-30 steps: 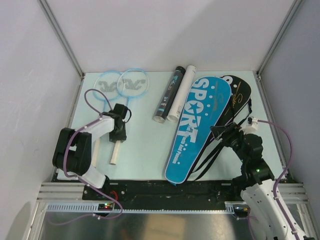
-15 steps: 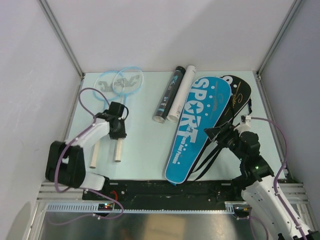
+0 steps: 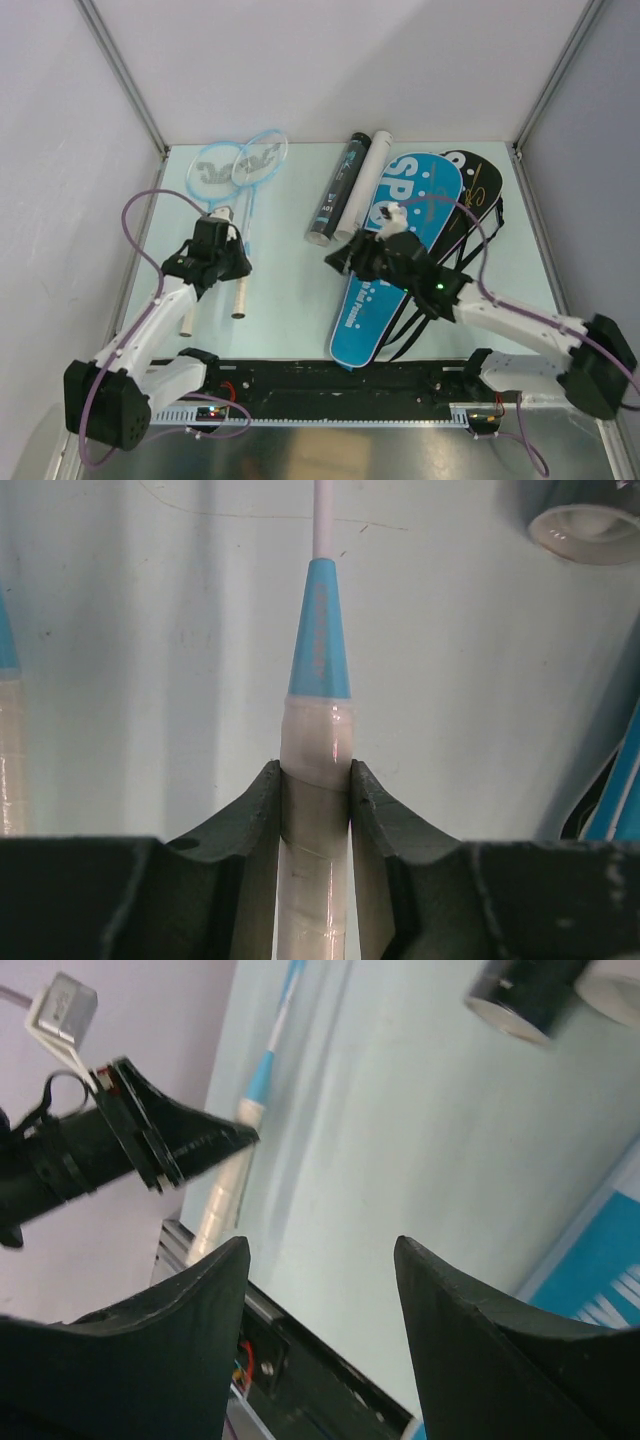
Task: Pack up the badminton gear
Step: Pick up the racket from the center of the board.
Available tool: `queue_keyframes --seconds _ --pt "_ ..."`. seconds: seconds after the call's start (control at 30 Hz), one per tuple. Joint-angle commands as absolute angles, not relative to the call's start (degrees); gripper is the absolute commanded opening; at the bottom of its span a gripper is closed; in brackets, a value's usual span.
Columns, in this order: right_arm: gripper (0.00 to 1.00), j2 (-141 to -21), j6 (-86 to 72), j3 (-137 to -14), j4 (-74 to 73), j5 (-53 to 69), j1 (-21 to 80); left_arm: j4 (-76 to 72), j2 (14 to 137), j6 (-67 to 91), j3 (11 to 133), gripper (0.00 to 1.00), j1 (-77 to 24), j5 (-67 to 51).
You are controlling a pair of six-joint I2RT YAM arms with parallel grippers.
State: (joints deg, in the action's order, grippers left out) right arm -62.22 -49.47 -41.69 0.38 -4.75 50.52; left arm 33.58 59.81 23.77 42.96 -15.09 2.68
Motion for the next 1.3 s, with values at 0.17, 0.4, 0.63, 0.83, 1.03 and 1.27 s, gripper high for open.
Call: queue_keyframes --seconds 0.17,0.4,0.63,0.83,1.03,1.27 --pt "0.64 -86.9 -51.4 -60.5 15.2 -4.0 51.6 25.1 51.8 28.8 38.2 0.0 -15.5 -4.6" --pt "0.64 -102.1 -52.5 -70.3 18.6 2.8 49.1 23.3 48.2 31.2 34.7 0.0 -15.6 -8.3" --pt "0.64 -112.3 -55.2 -76.8 21.0 9.6 49.1 22.9 46.6 31.7 33.0 0.0 -15.7 -8.5" --pt "0.62 -116.7 -58.5 -79.1 21.4 14.8 50.9 22.8 46.6 31.7 32.6 0.0 -15.7 -8.2" --pt "0.6 -119.0 -61.5 -79.3 21.6 16.3 51.9 22.6 46.6 31.3 32.2 0.0 -15.7 -8.8" --pt "0.49 -121.5 -63.6 -79.5 26.3 19.6 52.4 22.6 45.9 31.0 31.5 0.02 -15.8 -9.4"
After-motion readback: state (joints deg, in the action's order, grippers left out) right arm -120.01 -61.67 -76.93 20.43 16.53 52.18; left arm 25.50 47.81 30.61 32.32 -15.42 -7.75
